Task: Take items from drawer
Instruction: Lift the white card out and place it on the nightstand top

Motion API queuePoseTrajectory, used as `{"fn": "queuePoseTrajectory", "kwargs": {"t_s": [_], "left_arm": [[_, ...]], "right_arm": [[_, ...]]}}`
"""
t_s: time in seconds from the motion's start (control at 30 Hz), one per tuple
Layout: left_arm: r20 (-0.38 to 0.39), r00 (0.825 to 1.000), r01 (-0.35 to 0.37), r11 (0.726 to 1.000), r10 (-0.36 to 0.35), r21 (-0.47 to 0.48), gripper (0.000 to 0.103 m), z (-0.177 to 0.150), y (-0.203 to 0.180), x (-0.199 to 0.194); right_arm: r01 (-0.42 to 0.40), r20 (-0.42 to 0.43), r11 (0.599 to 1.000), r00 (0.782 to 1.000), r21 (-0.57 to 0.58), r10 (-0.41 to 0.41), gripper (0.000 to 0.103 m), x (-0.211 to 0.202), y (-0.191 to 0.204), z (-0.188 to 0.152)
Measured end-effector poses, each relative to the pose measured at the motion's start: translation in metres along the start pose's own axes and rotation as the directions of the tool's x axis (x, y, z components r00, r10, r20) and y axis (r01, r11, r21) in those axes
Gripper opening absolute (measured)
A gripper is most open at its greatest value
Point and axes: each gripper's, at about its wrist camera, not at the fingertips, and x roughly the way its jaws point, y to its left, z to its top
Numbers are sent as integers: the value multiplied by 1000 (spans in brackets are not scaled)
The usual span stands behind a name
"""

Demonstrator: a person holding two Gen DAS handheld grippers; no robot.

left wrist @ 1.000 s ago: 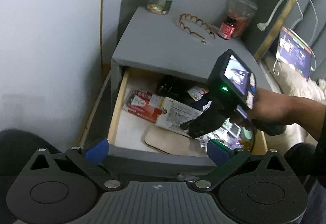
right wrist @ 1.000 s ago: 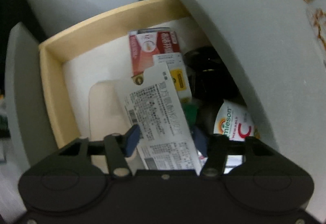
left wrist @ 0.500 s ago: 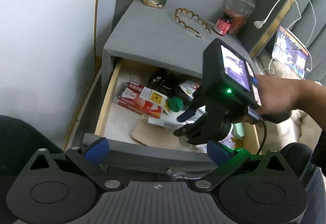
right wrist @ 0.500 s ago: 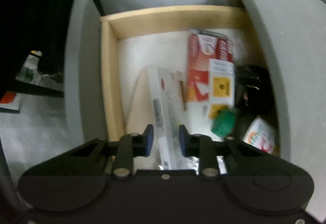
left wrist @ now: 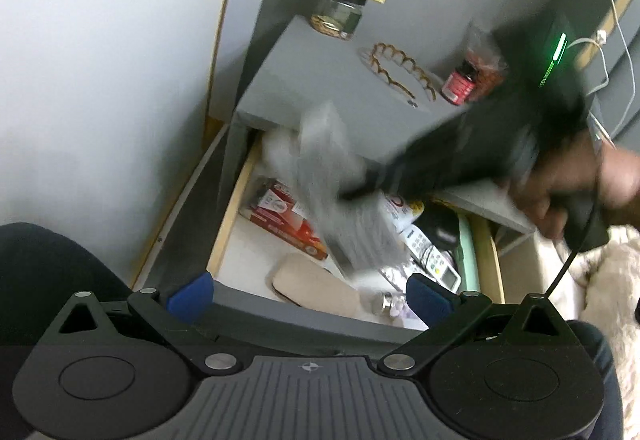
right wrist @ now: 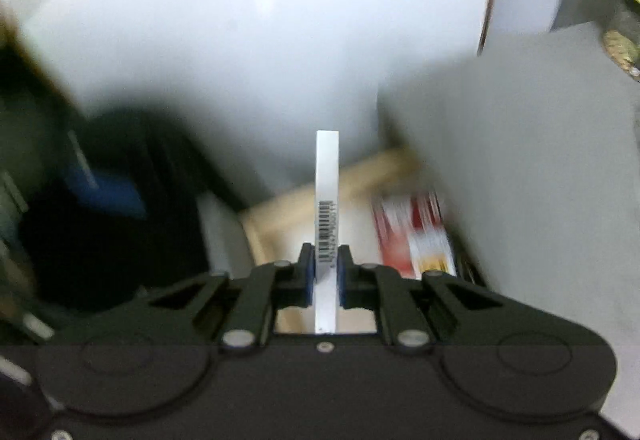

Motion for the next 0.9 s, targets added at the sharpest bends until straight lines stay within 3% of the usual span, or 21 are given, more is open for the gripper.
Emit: {"fn": "queuePoseTrajectory", "kwargs": {"t_s": [0.07,0.17,0.3,0.33,0.37,0.4,0.43,0.57,0.7,0.77,0.8,0.83,0.9], "left_arm": [[0,1000,3,1000,-3,-10,102,1,1,0],[-3,1000,5,1000,-5,9,102,-1,-2,0],[0,1000,-1,999,1,32,102,-3,-5,0],[1,1000,-4,999,4,37,102,-4,-6,0],[3,1000,-10,999,10,46,102,-4,-6,1],[6,1000,-17,998,17,58,102,-5,-8,1],[10,1000,-24,997,24,70,102,-6,-9,1],[34,998,-57,992,53,116,102,-8,-15,1],[57,997,-68,983,59,173,102,-8,-22,-5],[66,996,-66,975,53,214,102,-9,-25,-9],[89,995,-75,967,55,244,102,-10,-26,-11],[107,991,-103,964,78,246,102,-9,-26,-11],[132,985,-136,963,107,234,102,-7,-26,-13]], "right_arm": [[-73,100,986,993,148,59,8,-17,-22,22],[-44,174,902,984,429,-35,9,-7,-82,38],[-58,223,802,970,595,-95,10,8,-124,39],[-25,213,788,968,615,-136,16,11,-129,40],[42,179,785,965,618,-193,22,13,-131,42],[119,137,786,958,607,-251,40,15,-132,45],[185,106,790,948,584,-300,46,15,-130,46],[313,104,788,898,530,-427,48,0,-125,32],[256,191,818,896,516,-401,50,-44,-94,-25],[224,228,833,897,505,-380,57,-61,-86,-50],[223,224,850,904,477,-363,70,-60,-82,-61],[227,213,871,914,437,-345,75,-58,-74,-75],[246,173,900,930,360,-324,75,-54,-57,-97]]}}
